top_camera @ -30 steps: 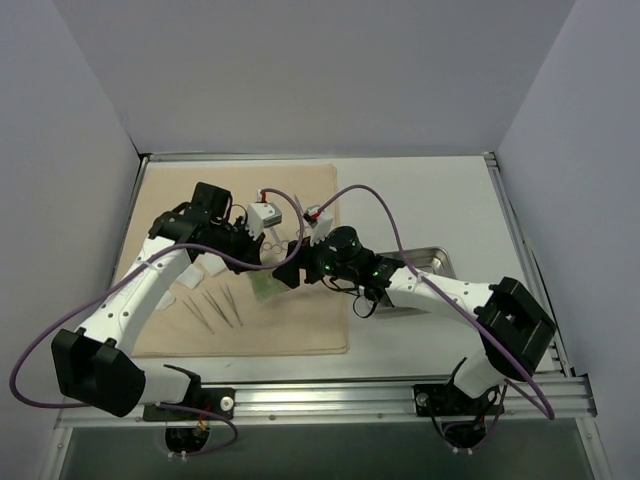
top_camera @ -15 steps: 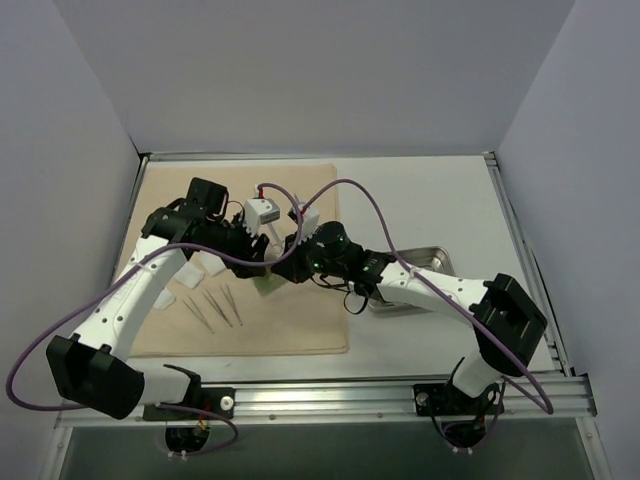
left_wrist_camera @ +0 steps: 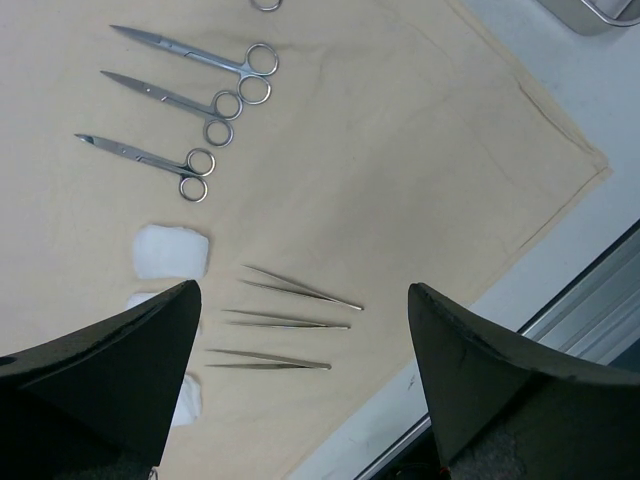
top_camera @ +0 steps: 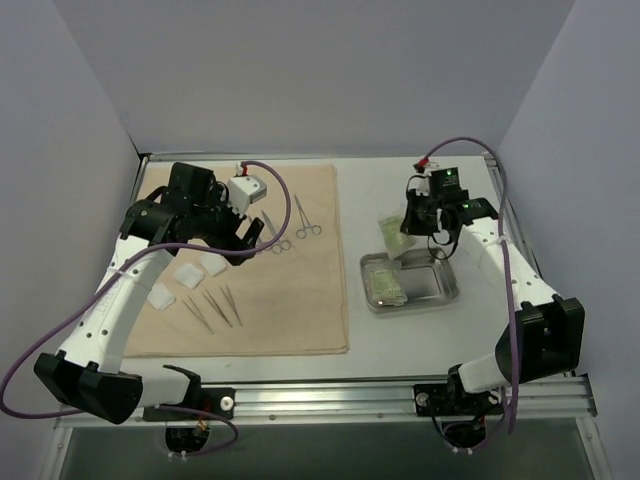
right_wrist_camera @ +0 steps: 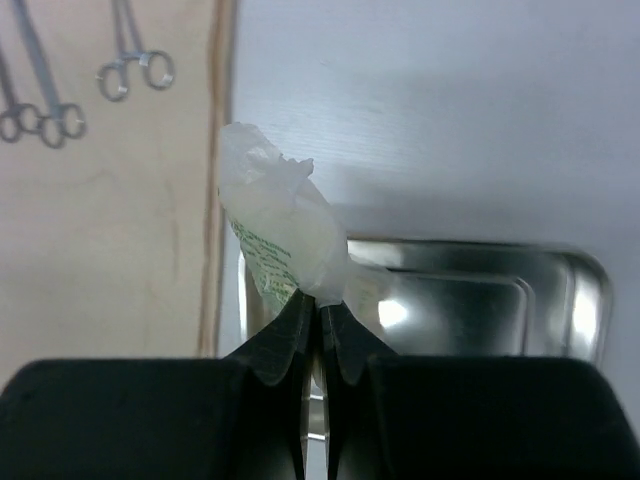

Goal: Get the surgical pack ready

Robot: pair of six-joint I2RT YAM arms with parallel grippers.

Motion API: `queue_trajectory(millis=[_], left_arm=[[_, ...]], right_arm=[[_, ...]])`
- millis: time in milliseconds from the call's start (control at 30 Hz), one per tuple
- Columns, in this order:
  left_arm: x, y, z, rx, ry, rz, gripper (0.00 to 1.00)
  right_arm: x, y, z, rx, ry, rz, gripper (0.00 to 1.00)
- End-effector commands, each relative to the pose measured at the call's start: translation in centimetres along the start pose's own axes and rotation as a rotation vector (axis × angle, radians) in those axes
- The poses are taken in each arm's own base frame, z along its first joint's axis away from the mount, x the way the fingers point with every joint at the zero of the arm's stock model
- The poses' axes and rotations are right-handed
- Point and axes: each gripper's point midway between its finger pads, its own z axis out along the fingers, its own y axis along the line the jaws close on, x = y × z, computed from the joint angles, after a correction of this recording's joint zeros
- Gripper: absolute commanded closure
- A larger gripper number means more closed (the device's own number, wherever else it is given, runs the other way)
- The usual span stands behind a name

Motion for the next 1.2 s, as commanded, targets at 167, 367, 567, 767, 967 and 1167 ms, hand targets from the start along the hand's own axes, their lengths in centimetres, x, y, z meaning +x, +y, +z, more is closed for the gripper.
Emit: queue_trajectory(millis=[167,367,567,767,967,1167], left_arm=[[-0.1,1.0,0.2,-0.043,0.003,-0.019,0.06],[0.4,0.9,0.4,-0.046,0.012,-0.023,0.06],[0.3,1.1,0.3,-0.054,0.008,-0.020,0.06],[0.3,1.3,0.3,-0.067,0.009,-0.022,0.06],[0.4,1.5,0.4,-0.074,0.013,-0.024,0.06],[0.4,1.6,0.1,-0.085,0.012,-0.023,0.06]], right_arm=[[7.2,-7.9,-2.2,0.217,0.324,0.009,1.00],[9.3,-8.4,-0.5,0.210,0.359,0.032,1.00],[9.9,-9.1,0.2,0.236,0.386,0.058,1.00],[11.2,-10.2,1.0,0.293,0.444,0.080,1.00],[12.0,-10.2,1.5,0.283,0.483,0.090,1.00],[12.6,-10.3,2.3,0.281,0.497,0.104,0.89]])
